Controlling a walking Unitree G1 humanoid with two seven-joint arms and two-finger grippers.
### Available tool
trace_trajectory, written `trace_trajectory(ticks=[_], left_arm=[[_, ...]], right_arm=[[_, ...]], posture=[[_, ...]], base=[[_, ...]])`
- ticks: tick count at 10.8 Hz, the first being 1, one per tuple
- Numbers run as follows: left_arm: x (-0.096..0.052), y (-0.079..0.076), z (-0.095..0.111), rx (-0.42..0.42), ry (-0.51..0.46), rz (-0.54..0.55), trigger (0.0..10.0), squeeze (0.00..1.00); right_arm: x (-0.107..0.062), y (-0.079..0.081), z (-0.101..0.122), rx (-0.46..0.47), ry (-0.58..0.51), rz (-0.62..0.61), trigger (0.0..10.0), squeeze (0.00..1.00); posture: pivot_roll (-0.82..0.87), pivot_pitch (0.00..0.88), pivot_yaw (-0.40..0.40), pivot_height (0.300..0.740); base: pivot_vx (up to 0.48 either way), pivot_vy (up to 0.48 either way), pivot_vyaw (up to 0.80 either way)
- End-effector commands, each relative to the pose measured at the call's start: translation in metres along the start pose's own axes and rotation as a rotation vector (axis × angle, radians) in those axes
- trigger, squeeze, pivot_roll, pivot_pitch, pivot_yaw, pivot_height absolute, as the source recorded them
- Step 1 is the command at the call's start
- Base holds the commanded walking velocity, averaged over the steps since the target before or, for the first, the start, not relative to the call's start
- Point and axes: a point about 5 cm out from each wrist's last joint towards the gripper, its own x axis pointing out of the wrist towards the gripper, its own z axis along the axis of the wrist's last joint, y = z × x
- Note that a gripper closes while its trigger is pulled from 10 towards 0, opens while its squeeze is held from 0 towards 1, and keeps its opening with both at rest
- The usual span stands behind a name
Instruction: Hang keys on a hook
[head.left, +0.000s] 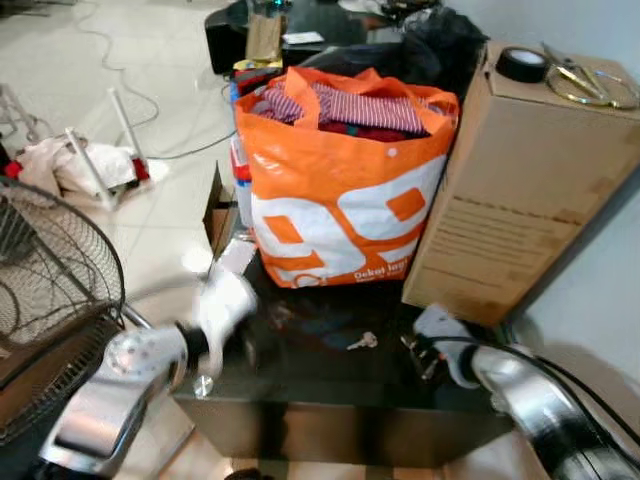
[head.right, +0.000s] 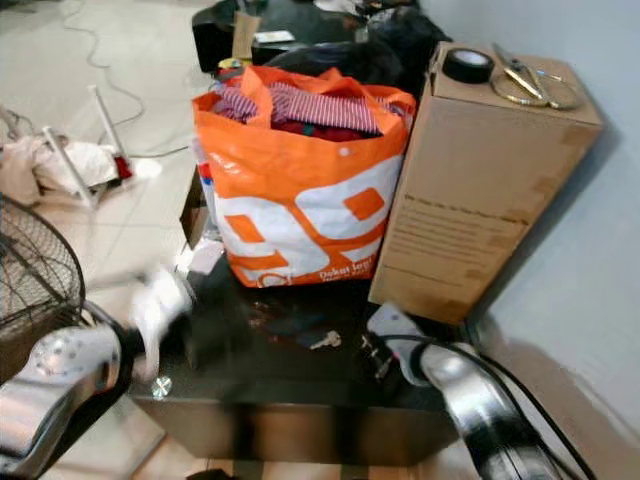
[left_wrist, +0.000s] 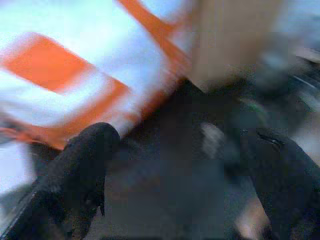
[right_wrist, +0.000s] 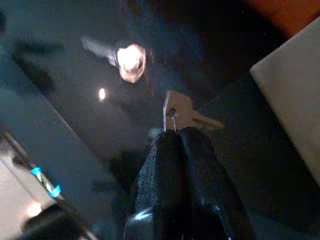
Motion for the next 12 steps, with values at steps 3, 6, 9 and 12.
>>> trace_trajectory(ticks=[3, 6, 9, 12], left_arm=[[-0.007, 0.000, 0.011, 0.007, -0.098, 0.208, 10.0, 0.11], [0.005, -0.017, 0.018, -0.008, -0.153, 0.311, 10.0, 0.12], [0.002, -0.013, 0.012, -0.015, -0.144, 0.477, 10.0, 0.12], [0.001, -0.011, 0.012, 0.000, -0.141, 0.500, 10.0, 0.12]], right_arm=[[-0.035, -0.009, 0.034, 0.158, -0.241, -0.166, 0.0, 0.00], [-0.063, -0.015, 0.069, 0.302, -0.485, -0.377, 0.0, 0.00], [-0.066, 0.001, 0.080, 0.414, -0.552, -0.448, 1.7, 0.00], [-0.062, -0.002, 0.088, 0.415, -0.552, -0.463, 10.0, 0.00]], posture=[[0.04, 0.000, -0.051, 0.740], [0.06, 0.000, -0.063, 0.740], [0.07, 0.000, -0.077, 0.740], [0.09, 0.000, -0.085, 0.740]], base=[[0.000, 0.000, 0.00], [0.000, 0.000, 0.00], [0.000, 0.000, 0.00], [-0.084, 0.000, 0.00]])
